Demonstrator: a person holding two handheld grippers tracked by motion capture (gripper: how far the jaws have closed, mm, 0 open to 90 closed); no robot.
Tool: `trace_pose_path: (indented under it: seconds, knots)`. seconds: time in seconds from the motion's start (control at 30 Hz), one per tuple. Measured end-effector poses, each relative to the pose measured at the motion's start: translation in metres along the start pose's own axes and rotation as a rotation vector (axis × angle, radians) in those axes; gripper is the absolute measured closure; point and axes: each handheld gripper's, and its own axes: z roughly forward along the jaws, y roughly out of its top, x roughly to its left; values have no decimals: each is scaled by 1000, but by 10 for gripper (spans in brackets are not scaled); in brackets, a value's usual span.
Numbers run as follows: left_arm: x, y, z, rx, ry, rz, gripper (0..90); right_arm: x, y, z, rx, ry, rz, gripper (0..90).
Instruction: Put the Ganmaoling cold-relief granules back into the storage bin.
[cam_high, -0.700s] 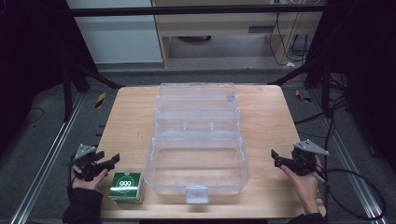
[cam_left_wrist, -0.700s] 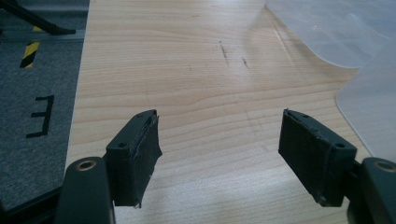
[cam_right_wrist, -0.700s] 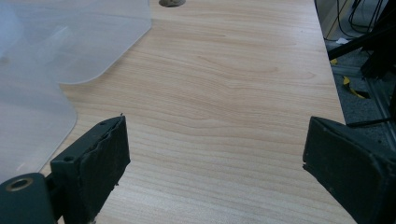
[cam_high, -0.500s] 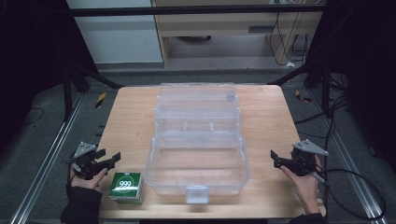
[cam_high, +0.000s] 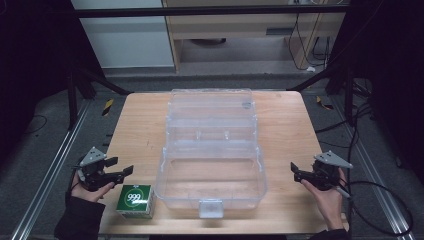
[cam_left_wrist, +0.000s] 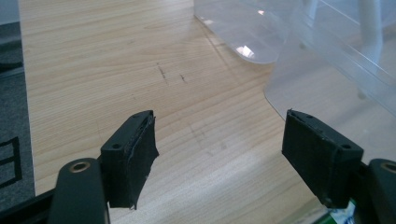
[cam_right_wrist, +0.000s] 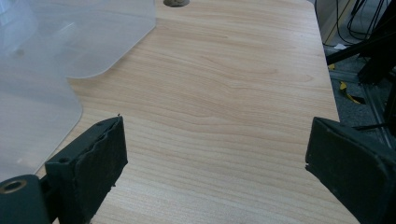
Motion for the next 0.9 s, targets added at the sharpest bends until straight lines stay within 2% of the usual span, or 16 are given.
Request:
trace_pose_path:
  seconds: [0.07, 0.23, 0.47, 0.5, 0.6, 0.67, 0.8, 0.9]
  knots:
    - [0, 2, -3, 9, -12, 21, 246, 1, 0, 1, 4, -3, -7, 53]
    - [1, 10, -11, 27, -81, 61, 225, 1, -1, 1, 6, 2, -6, 50]
    - [0, 20, -19, 66, -143, 124, 207, 1, -2, 2, 10, 8, -13, 43]
    - [0, 20, -19, 66, -143, 124, 206, 1, -2, 2, 10, 8, -13, 43]
    - [-2, 24, -23, 87, -164, 161, 199, 1, -2, 2, 11, 9, -21, 40]
    - [-3, 25, -24, 93, -168, 167, 195, 1, -2, 2, 10, 9, -20, 40]
    - [-5, 28, -28, 134, -185, 216, 188, 1, -2, 2, 10, 11, -20, 39]
    - [-7, 31, -32, 137, -194, 248, 184, 2, -2, 2, 14, 11, -24, 38]
